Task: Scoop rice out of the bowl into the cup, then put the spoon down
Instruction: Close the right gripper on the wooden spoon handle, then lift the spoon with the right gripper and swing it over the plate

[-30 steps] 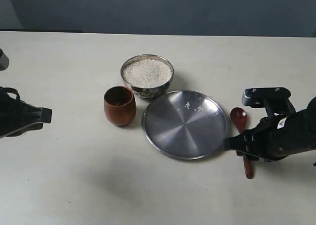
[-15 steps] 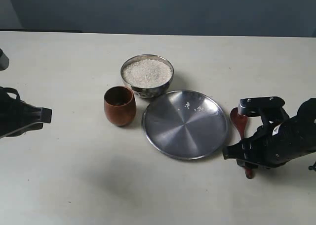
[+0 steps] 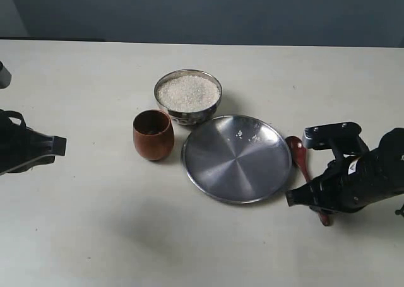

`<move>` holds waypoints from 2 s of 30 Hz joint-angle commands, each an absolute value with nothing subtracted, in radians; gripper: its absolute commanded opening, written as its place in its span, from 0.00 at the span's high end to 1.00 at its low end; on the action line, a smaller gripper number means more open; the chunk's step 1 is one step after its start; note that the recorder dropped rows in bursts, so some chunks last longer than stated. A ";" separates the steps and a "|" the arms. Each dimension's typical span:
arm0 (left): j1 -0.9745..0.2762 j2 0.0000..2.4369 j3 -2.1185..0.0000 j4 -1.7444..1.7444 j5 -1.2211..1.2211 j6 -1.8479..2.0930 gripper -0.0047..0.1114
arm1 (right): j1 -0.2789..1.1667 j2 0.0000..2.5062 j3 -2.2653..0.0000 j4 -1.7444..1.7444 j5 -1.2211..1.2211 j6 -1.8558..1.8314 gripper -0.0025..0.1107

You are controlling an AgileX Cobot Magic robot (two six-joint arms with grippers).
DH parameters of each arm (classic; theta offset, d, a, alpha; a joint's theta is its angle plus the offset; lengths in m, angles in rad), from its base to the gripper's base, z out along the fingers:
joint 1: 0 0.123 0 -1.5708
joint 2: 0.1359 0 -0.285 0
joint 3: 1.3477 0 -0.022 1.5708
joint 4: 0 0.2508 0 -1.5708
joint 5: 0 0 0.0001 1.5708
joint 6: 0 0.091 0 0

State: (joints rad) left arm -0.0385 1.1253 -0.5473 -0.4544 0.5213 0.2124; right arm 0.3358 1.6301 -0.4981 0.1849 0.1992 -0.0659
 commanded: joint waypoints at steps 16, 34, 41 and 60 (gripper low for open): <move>-0.041 1.128 -0.552 -0.455 0.515 0.214 0.96 | 0.337 1.510 -0.500 0.124 0.071 0.108 0.98; -0.041 1.128 -0.552 -0.455 0.515 0.214 0.96 | 0.340 1.492 -1.122 -0.118 0.767 0.019 0.98; -0.041 1.128 -0.552 -0.440 0.517 0.214 0.96 | 0.461 1.672 -1.397 -0.230 1.028 -0.006 0.98; -0.041 1.128 -0.552 -0.440 0.517 0.214 0.96 | 0.835 2.154 -1.799 -0.735 1.221 0.042 0.98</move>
State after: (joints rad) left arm -0.0385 1.1253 -0.5473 -0.4456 0.5213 0.2124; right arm 0.8225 2.1371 -1.7928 -0.6981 1.2108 0.0239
